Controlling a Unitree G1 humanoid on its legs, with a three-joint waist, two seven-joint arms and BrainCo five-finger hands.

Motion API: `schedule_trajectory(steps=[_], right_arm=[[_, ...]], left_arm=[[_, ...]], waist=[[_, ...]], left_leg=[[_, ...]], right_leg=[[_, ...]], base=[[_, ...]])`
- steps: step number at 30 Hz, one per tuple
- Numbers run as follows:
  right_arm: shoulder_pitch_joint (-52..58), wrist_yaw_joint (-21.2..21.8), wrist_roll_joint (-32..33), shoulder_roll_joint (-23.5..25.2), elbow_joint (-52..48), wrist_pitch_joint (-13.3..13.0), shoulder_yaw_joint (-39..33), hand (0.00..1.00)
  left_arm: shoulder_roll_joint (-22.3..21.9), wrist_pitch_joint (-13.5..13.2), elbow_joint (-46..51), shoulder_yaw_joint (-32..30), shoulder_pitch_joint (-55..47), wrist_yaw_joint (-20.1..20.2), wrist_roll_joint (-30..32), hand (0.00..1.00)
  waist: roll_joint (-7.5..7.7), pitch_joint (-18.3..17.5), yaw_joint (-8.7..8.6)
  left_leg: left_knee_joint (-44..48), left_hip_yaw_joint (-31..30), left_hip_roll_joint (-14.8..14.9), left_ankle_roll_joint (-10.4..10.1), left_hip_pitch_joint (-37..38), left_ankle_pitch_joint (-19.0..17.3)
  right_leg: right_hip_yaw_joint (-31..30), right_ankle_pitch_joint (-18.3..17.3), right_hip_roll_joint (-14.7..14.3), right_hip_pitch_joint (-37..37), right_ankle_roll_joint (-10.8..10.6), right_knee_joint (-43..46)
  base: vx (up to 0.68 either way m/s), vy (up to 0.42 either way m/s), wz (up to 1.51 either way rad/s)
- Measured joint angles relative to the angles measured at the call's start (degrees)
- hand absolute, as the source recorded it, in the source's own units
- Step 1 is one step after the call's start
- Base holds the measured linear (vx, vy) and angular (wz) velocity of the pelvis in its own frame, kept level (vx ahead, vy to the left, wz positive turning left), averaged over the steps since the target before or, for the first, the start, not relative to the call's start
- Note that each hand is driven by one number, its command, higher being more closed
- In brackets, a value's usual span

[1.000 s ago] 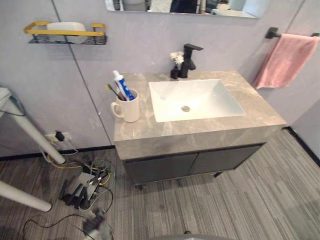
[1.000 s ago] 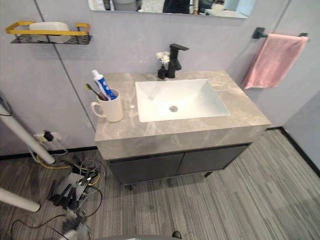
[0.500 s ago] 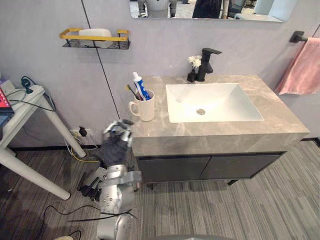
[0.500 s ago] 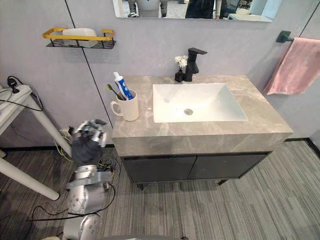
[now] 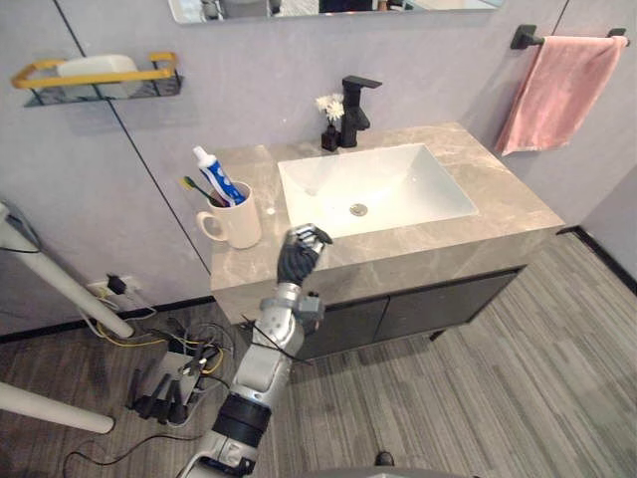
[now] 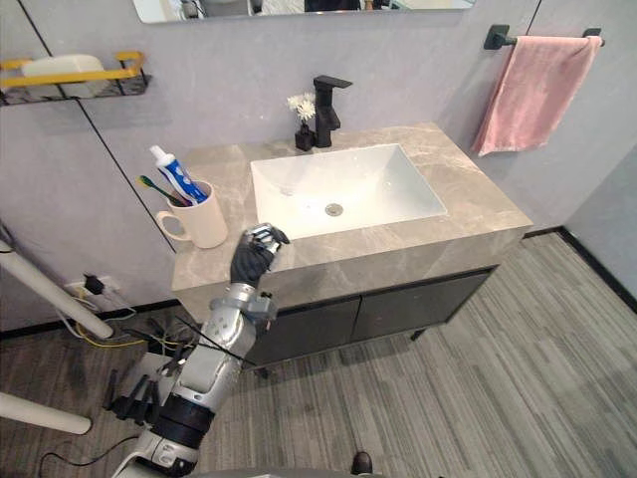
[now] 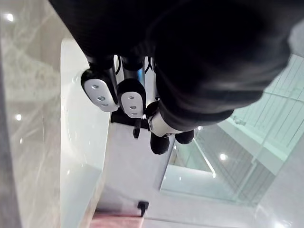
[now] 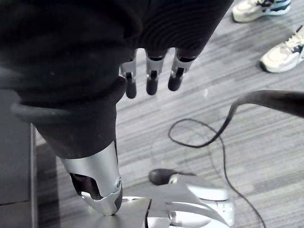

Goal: Organize washtable

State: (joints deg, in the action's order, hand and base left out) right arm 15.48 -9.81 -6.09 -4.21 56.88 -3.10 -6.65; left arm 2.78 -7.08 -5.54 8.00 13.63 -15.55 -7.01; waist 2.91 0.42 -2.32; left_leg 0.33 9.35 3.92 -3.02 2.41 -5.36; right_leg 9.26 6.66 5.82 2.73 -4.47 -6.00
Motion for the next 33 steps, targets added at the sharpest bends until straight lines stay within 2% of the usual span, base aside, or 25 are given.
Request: schedule_trajectory(steps=[5, 12, 20, 24, 28, 33], right_arm=[[0.59, 0.0, -0.06, 0.05, -2.06, -0.04, 0.13, 0.0], [0.74, -0.01, -0.07, -0.22, -3.99, -0.3, 1.02, 0.0], [0.12, 0.06, -0.09, -2.46, -4.37, -0.42, 4.81, 0.0], [-0.75, 0.08, -0.08, -2.31, -4.38, -0.48, 5.03, 0.0], [-1.64, 0.21, -0.07, -2.35, -4.43, -0.6, 5.42, 0.0], [-2.28, 0.59, -0.07, -2.41, -5.75, -1.02, 5.68, 0.0]], left_arm=[[-0.72, 0.64, 3.57, -5.6, 0.8, -4.86, 3.34, 1.0], [-4.83, 0.62, 8.53, -8.28, 1.05, -7.41, 4.47, 1.0], [-3.03, 0.65, 3.71, -8.75, 0.86, -7.28, 2.82, 1.0], [-1.87, 1.22, 2.39, -10.04, 1.0, -7.3, 1.1, 1.0], [-0.6, 1.88, 0.14, -11.16, 3.31, -8.46, 1.09, 1.0], [0.17, 1.89, 0.14, -12.59, 7.31, -9.84, 1.16, 1.0]], waist=[[0.13, 0.12, 0.38], [-0.05, 0.27, 1.13], [-0.57, 0.81, 1.36], [-0.15, 1.95, 1.19], [-0.07, 3.15, 0.06], [0.44, 4.96, 0.14]], left_leg=[[1.34, 0.37, -0.18, 0.09, -3.07, -0.05], [2.58, 1.01, -0.03, 0.08, -3.93, -0.12], [1.65, 1.74, 0.23, -0.62, -4.18, 0.02], [1.61, 2.03, 0.49, -0.66, -5.21, 0.47], [1.67, 2.24, 0.75, -0.65, -5.67, 0.47], [2.32, 2.99, 0.49, -0.61, -7.3, 0.44]], right_leg=[[-0.59, 0.79, 0.27, 2.71, 0.08, 0.25], [-1.64, 1.59, 0.15, 3.42, 0.56, 0.19], [-2.07, 1.64, -0.35, 4.36, 1.18, -0.01], [-3.06, 2.22, -0.86, 6.15, 1.28, 0.0], [-3.21, 2.44, -1.15, 6.67, 1.27, 0.24], [-4.58, 3.18, -0.99, 8.44, 1.06, 0.27]], base=[[-0.04, -0.012, -0.04], [-0.06, -0.024, -0.07], [-0.06, -0.034, -0.03], [0.01, -0.034, -0.13], [0.04, -0.017, -0.05], [0.0, 0.0, -0.08]])
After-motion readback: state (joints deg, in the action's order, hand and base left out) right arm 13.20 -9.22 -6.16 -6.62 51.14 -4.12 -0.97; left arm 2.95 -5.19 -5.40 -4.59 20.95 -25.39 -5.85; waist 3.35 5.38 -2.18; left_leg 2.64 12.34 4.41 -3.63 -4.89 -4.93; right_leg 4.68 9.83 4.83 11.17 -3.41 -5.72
